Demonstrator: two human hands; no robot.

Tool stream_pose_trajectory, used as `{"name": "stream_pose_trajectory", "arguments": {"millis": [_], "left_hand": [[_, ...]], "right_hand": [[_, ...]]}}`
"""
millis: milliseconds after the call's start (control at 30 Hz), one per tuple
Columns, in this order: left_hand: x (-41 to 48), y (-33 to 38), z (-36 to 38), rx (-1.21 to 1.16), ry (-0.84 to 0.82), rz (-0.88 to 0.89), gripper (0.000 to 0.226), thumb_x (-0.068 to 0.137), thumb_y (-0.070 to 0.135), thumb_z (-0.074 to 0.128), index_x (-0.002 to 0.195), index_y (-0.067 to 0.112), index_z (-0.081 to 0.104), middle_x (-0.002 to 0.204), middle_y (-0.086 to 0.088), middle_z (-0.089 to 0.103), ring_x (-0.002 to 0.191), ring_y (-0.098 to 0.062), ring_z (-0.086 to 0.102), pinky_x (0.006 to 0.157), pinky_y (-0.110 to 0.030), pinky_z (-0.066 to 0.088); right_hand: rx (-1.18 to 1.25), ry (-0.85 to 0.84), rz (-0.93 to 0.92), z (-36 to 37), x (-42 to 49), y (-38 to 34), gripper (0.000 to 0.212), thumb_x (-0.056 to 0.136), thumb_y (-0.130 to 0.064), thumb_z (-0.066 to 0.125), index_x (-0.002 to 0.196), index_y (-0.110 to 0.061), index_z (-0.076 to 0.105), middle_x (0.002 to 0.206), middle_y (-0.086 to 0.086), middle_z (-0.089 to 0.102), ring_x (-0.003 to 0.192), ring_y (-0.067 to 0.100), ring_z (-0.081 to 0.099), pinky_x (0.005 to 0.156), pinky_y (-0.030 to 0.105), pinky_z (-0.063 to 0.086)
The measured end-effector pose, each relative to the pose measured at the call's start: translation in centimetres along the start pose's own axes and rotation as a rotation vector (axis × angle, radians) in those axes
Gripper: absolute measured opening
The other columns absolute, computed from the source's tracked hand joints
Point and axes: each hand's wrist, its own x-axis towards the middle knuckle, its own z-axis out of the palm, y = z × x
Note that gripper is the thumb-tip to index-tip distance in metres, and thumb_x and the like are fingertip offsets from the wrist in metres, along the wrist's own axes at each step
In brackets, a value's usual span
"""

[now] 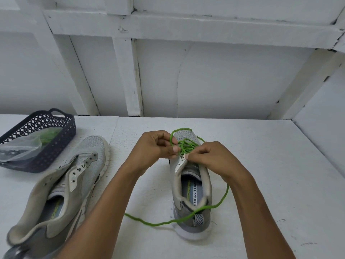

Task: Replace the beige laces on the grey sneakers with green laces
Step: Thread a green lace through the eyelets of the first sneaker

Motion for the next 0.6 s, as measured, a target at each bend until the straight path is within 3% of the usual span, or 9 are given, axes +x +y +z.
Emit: {"name": "stream_pose_trajectory", "arguments": {"millis": [267,367,600], "left_hand": [[0.22,-0.18,0.13,0.093,-0.002,0.006,0.014,0.078,-0.008,0.076,0.084,0.002,0.069,0.083,-0.023,0.072,0.07,-0.026,0.071,0.073,-0.034,0.061],[0.28,-0.1,-0.17,0.131,-0.014,0.007,0.013,0.078,-0.007,0.077,0.084,0.003,0.069,0.082,-0.023,0.071,0.068,-0.025,0.071,0.072,-0.035,0.06],[0.43,-0.43,0.21,0.253,-0.008,0.028,0.014,0.077,-0.005,0.078,0.081,0.005,0.07,0.078,-0.019,0.072,0.075,-0.035,0.072,0.081,-0.053,0.059]], "right_hand": [[0.091,-0.035,-0.003,-0.07,0.21,0.65,0.016,0.085,-0.009,0.071,0.076,-0.02,0.078,0.077,-0.008,0.072,0.075,-0.001,0.066,0.074,0.019,0.053],[0.087,-0.038,-0.008,0.11,0.3,0.7,0.014,0.082,-0.007,0.074,0.079,-0.02,0.078,0.076,-0.008,0.071,0.078,0.004,0.066,0.077,0.025,0.054],[-0.014,0.001,-0.026,0.68,0.58,0.73,0.014,0.074,-0.014,0.083,0.077,-0.027,0.078,0.065,-0.016,0.064,0.068,0.0,0.06,0.069,0.024,0.046]]}}
